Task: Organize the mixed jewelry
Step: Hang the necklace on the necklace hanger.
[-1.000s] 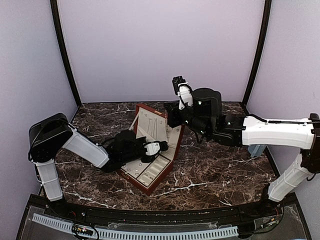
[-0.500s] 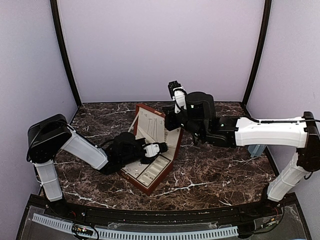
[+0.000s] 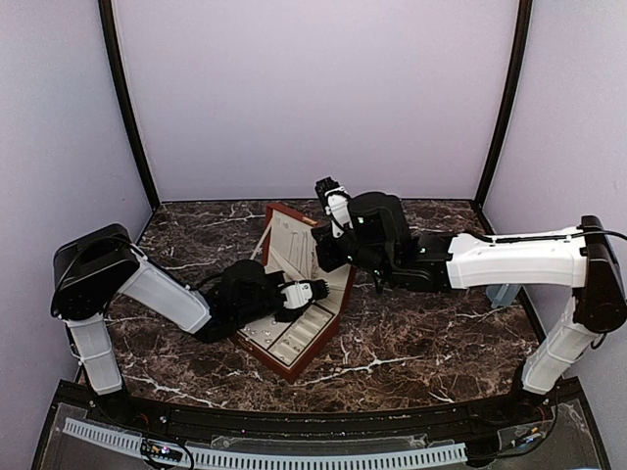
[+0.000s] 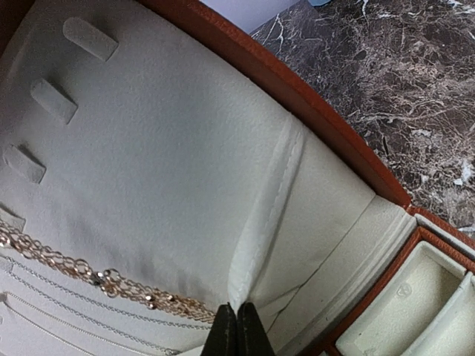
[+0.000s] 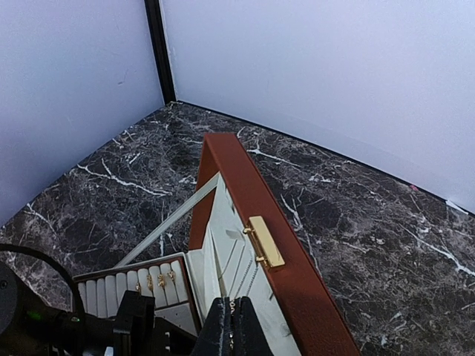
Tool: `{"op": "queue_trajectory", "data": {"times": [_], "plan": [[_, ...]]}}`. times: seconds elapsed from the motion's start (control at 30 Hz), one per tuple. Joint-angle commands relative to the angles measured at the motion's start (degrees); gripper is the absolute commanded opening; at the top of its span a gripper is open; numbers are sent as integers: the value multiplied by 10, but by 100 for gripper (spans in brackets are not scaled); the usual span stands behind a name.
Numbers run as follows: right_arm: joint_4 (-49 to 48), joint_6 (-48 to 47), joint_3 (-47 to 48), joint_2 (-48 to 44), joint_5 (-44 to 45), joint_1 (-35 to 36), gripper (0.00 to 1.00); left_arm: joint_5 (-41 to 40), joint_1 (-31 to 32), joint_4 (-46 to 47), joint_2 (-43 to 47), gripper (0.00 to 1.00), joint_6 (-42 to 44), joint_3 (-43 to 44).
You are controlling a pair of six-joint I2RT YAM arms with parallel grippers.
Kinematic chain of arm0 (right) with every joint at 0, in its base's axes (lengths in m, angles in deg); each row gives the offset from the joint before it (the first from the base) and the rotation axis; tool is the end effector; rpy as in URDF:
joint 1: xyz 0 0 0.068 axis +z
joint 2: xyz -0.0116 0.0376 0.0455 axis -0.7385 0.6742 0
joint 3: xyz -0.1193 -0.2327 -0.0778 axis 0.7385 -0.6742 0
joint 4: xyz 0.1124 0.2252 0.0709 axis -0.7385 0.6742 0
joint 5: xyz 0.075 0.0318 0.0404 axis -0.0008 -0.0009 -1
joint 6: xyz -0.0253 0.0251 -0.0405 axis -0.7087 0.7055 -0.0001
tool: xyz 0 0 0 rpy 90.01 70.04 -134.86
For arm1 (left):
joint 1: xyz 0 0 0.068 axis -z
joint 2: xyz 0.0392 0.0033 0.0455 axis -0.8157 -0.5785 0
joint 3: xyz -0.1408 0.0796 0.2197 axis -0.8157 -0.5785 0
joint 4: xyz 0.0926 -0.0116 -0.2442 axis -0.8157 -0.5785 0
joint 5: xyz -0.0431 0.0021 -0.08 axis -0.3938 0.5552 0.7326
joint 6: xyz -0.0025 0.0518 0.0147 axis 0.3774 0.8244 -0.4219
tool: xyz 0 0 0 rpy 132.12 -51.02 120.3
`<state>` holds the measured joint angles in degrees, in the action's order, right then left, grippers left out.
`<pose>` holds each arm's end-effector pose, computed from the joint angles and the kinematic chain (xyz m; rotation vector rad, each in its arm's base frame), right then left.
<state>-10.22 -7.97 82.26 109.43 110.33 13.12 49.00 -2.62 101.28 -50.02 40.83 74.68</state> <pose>0.1981 0.3251 0.2985 -0.5143 1.8032 0.5112 0.2233 -0.2835 0.1500 1.3097 1.1840 -0.0355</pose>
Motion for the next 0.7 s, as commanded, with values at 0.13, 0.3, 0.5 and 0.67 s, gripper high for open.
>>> {"op": "queue_trajectory", "data": {"times": [0.13,0.3,0.5,0.67], "plan": [[39,-17,26,6,-9,-1,0,-26,9,-37,2,0,1,-15],[71,-24,41,15,2,-2,0,-41,21,-28,-9,0,9,-11],[105,-18,51,26,29,-5,0,-54,35,7,-19,0,8,-14],[118,0,40,20,48,-8,0,-49,41,12,-22,0,-7,-12]]}}
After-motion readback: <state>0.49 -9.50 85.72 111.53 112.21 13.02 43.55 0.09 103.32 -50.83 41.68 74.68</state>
